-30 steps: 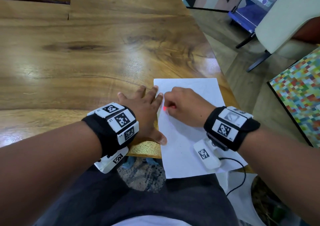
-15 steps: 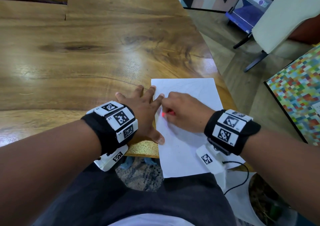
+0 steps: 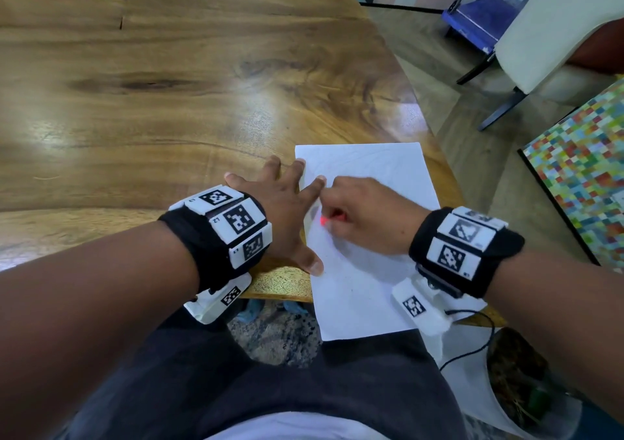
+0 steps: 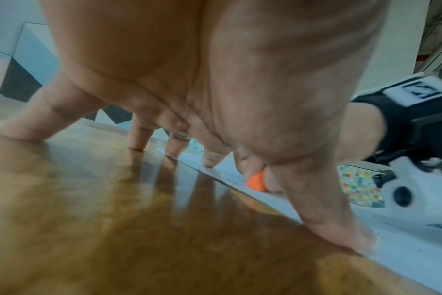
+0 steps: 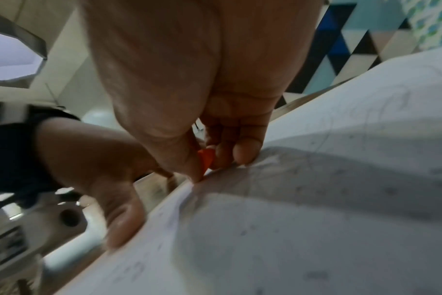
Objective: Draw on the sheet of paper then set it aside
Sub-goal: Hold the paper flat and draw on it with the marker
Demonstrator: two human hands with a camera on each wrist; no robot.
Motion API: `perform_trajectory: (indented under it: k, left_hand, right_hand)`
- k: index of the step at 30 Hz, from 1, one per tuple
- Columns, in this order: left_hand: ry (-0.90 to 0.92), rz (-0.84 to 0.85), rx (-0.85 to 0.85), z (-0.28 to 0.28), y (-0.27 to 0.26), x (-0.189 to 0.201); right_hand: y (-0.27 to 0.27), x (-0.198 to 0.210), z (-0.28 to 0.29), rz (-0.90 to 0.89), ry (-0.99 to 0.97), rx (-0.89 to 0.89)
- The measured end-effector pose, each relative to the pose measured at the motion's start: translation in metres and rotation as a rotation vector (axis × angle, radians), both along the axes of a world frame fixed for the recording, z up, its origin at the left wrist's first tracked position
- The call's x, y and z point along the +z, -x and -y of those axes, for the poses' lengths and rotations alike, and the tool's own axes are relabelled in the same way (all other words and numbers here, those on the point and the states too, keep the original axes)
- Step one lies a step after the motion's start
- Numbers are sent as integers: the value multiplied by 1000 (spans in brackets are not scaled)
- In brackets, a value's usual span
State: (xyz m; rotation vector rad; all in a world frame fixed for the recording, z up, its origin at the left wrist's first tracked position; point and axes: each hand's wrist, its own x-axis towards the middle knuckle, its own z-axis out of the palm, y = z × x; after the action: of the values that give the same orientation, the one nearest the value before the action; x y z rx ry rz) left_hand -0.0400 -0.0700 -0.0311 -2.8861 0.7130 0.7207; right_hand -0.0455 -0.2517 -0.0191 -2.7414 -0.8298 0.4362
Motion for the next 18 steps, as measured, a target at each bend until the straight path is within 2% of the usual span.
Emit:
perform_trajectory:
  k: [3,7,9,15,18]
  left_hand:
    - [-6,-5,-11,1,-1,2]
    - [-18,24,-14,1,2,1]
    - [-17,33,-14,1,2,1]
    - [-12,0,-17,1,0,3]
    - [-21,13,-15,2,0,2]
  right_hand:
    - [1,-1,0,4,5,54]
    - [-36,2,11,71,66,-210]
    - [-40,1,13,78,54,-252]
    - [1,5,3,-32,-15,-31]
    - [-3,3,10,-17,-17,-76]
